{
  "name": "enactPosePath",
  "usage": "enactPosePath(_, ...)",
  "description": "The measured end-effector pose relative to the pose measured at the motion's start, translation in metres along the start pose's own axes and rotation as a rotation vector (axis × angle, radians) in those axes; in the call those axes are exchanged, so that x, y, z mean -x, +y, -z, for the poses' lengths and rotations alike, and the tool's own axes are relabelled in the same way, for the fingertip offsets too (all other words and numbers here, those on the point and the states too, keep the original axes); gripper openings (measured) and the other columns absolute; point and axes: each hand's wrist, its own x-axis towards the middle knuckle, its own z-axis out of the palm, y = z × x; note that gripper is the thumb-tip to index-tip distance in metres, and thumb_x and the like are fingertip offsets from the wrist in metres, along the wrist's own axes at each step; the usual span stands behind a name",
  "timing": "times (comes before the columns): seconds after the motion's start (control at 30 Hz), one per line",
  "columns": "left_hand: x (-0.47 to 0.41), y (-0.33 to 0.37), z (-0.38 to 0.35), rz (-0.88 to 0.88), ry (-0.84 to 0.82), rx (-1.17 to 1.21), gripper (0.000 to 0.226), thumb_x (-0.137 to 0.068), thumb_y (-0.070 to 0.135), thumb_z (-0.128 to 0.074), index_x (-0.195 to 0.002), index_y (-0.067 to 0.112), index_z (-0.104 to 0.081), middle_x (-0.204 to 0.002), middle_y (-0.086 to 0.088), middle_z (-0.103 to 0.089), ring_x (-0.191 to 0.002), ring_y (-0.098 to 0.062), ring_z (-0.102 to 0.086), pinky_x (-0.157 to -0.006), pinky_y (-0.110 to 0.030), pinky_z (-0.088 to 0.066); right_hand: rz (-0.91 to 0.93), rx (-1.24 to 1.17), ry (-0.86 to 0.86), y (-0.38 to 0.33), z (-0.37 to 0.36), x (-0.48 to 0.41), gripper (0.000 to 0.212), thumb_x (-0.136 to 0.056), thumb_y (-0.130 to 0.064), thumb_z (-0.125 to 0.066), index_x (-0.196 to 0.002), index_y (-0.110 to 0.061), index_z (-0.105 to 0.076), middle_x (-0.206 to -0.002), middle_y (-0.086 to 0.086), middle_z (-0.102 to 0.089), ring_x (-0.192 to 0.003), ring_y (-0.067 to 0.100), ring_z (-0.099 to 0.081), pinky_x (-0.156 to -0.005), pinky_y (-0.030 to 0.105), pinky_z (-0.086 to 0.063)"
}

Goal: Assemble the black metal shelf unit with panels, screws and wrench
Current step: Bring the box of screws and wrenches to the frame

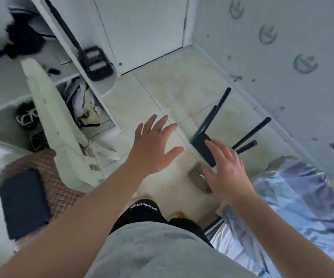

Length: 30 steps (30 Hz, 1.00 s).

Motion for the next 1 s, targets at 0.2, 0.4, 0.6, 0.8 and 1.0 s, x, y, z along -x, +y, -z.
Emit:
enactPosePath(0.2, 0.047, -0.032, 0.069, 0.125, 0.196, 0.016, 0.07, -0.093, 0.064, -0.047, -0.154, 0.037, -0.026, -0.166, 0.009, -0.01, -0.153, -0.014, 0.008, -0.123, -0.046, 0.001, 0.309, 0.041, 0.017, -0.083, 0.025, -0.022, 0.066, -0.097, -0.029, -0.062, -0.156, -0.023, -0.034, -0.16, -0.005, -0.034, -0.147, 0.016, -0.021, -0.118, 0.036, -0.018)
enactPosePath(0.4, 0.112, -0.092, 0.108, 0.331, 0.357, 0.006, 0.07, -0.093, 0.064, -0.047, -0.154, 0.038, -0.025, -0.166, 0.01, -0.01, -0.153, -0.016, 0.007, -0.123, -0.046, 0.003, 0.584, -0.013, -0.022, -0.177, 0.017, -0.036, 0.065, -0.095, -0.024, -0.065, -0.154, -0.022, -0.039, -0.158, -0.004, -0.039, -0.147, 0.021, -0.03, -0.115, 0.041, -0.028)
enactPosePath(0.6, 0.19, -0.172, 0.104, 0.534, 0.426, 0.017, 0.067, -0.091, 0.065, -0.048, -0.151, 0.04, -0.031, -0.165, 0.009, -0.016, -0.153, -0.019, -0.002, -0.121, -0.047, -0.003, 0.789, 0.024, -0.161, -0.279, -0.031, -0.024, 0.062, -0.096, -0.028, -0.06, -0.154, -0.024, -0.038, -0.158, -0.006, -0.037, -0.147, 0.017, -0.025, -0.115, 0.038, -0.025)
enactPosePath(0.8, 0.262, -0.256, 0.081, 0.738, 0.357, 0.076, 0.071, -0.09, 0.069, -0.044, -0.152, 0.037, -0.033, -0.164, 0.006, -0.021, -0.153, -0.023, -0.009, -0.121, -0.051, -0.008, 0.887, 0.074, -0.289, -0.361, -0.113, -0.007, 0.064, -0.091, -0.044, -0.04, -0.151, -0.025, -0.04, -0.156, -0.008, -0.038, -0.145, 0.015, -0.028, -0.115, 0.043, -0.029)
enactPosePath(1.0, 0.319, -0.346, 0.055, 0.888, 0.161, 0.214, 0.069, -0.094, 0.062, -0.046, -0.154, 0.035, -0.026, -0.165, 0.005, -0.016, -0.153, -0.021, -0.004, -0.122, -0.048, -0.009, 0.845, 0.164, -0.485, -0.422, -0.211, -0.004, 0.062, -0.099, -0.034, -0.053, -0.157, -0.029, -0.03, -0.161, -0.012, -0.027, -0.148, 0.011, -0.018, -0.12, 0.037, -0.019)
